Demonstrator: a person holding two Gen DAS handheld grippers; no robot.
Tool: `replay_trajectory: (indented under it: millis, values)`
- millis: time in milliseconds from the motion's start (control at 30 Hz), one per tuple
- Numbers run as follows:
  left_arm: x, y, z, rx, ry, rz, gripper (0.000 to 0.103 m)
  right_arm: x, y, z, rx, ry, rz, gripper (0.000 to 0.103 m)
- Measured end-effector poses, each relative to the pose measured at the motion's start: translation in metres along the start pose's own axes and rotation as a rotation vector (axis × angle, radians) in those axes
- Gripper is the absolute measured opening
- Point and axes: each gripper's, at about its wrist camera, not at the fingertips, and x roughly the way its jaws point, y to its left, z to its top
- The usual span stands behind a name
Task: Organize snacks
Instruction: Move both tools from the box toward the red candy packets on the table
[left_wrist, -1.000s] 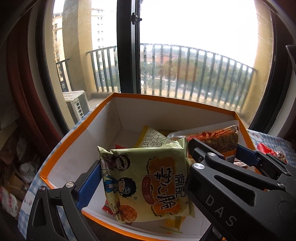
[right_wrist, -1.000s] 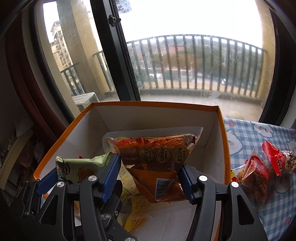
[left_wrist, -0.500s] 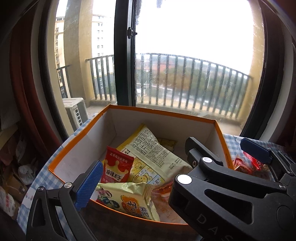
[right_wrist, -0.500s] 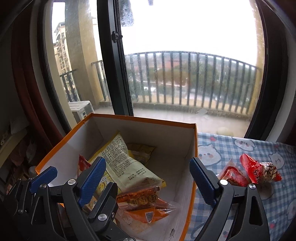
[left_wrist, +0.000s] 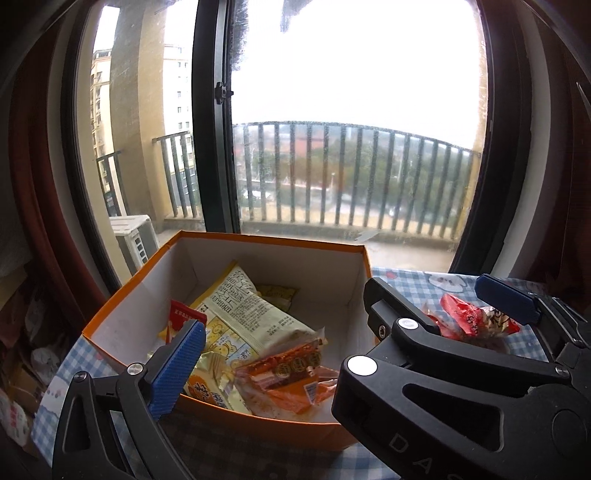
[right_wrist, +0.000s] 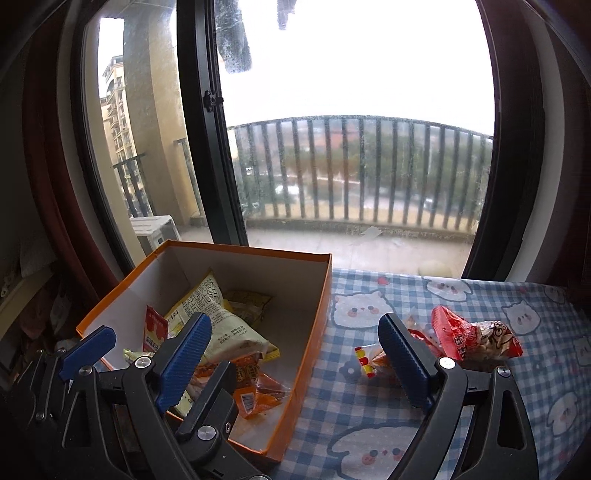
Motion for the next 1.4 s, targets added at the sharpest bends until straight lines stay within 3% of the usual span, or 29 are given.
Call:
replay_trajectory:
  millis: [367, 667, 1000, 1400]
  values:
    - [0.007, -0.063, 0.003, 0.066, 0.017, -0.043, 0.101, -0.011, -0.056, 0.0, -0.028, 0.032, 0.012, 0.094]
    - [0.026, -0.119, 0.005, 0.109, 0.046, -0.089, 0.101, -0.013, -0.12, -0.009, 0.026, 0.053, -0.02, 0.094]
    - [0.055, -0.18, 0.021, 0.151, 0.068, -0.136, 0.101, -0.012, -0.185, 0.007, 0.085, 0.05, -0.036, 0.094]
    - [0.117, -0.207, 0.005, 0.142, 0.161, -0.118, 0.099, 0.047, -0.239, -0.009, 0.176, 0.173, -0.119, 0.094]
